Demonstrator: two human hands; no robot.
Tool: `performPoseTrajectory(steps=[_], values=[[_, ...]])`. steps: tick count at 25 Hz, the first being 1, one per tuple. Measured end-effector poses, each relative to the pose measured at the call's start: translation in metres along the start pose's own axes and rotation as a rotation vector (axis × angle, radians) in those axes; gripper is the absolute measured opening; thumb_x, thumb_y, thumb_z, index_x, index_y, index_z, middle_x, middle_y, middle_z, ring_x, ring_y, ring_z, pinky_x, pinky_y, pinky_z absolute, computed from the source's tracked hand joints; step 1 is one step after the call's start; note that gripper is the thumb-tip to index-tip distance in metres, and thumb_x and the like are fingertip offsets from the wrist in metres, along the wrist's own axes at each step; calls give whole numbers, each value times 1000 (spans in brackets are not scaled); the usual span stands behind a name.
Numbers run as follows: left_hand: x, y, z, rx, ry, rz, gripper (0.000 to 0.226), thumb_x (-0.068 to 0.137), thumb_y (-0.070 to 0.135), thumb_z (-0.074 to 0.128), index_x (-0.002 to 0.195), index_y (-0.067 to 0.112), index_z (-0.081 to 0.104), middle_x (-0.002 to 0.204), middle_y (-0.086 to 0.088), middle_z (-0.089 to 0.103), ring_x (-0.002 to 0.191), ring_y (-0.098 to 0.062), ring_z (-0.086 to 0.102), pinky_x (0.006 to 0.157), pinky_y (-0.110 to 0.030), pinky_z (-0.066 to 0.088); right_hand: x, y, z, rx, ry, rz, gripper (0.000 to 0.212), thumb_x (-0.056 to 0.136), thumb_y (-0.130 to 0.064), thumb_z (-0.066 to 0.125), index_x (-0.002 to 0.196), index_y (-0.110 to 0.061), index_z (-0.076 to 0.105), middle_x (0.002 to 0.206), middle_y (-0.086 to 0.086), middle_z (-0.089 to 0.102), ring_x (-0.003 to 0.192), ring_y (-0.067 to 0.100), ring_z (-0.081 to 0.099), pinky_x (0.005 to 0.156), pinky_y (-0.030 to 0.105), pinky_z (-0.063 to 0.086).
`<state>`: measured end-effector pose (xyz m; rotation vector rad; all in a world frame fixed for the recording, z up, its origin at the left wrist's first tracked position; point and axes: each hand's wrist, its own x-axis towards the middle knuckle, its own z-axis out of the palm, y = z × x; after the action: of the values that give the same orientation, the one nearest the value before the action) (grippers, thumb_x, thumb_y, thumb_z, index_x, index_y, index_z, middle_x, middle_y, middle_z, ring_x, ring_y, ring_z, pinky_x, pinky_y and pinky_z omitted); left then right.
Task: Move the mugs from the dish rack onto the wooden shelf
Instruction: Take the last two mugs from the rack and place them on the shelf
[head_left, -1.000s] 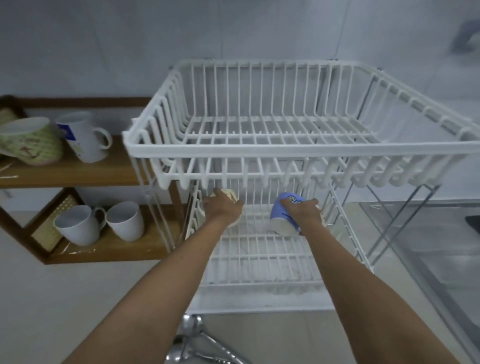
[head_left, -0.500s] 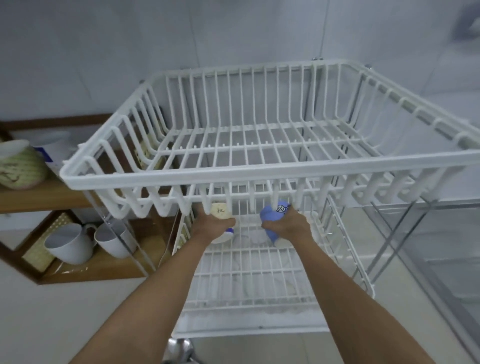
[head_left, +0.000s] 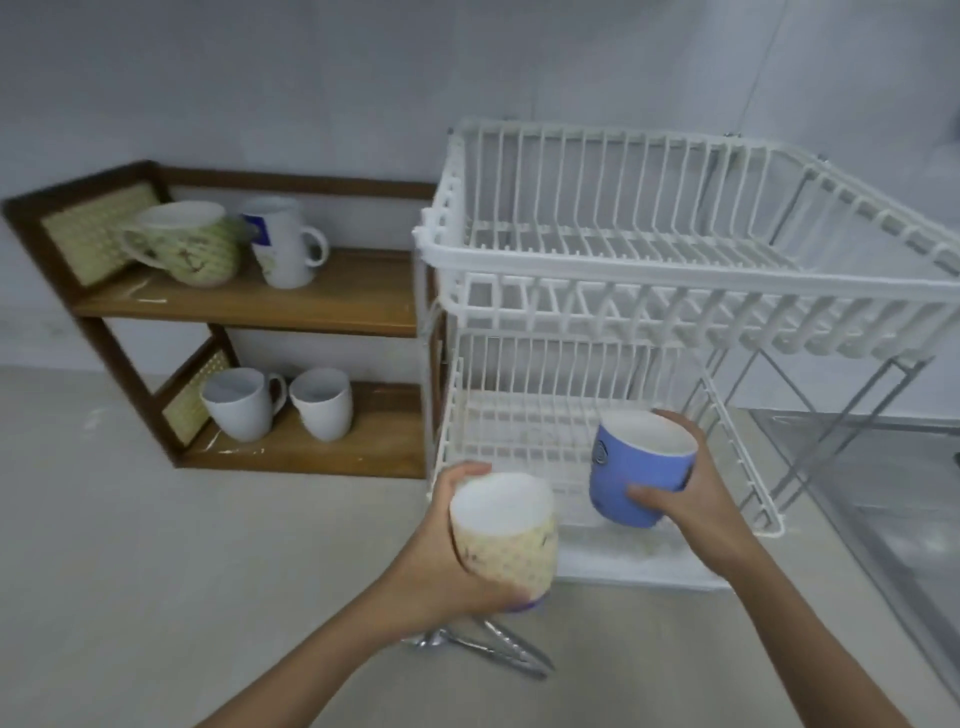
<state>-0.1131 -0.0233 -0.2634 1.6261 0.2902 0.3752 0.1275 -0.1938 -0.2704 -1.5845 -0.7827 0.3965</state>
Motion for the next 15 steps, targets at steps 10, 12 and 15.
performPoseTrajectory(steps=[10,12,15], values=[[-59,-19,-164,25,258,-115,86,55,15,87,122,41,40,116,10,56,105,-13,61,72,-25,57,-68,-72,166,67,-268,-140,101,50,-51,88,134,-28,36,127,-20,54,119,9,54,90,17,48],[-41,-26,-186,138,389,-110,89,57,10,90,123,37,37,117,11,52,104,-8,56,76,-23,54,-61,-88,204,43,-264,-204,99,48,-37,89,132,-31,37,124,-23,54,118,6,53,89,13,46],[-10,-37,-208,218,447,-71,90,54,13,92,126,24,38,117,2,53,106,-14,55,82,-27,51,-32,-118,257,34,-154,-315,93,48,-28,87,127,-36,39,121,-25,52,116,-1,52,87,8,46]])
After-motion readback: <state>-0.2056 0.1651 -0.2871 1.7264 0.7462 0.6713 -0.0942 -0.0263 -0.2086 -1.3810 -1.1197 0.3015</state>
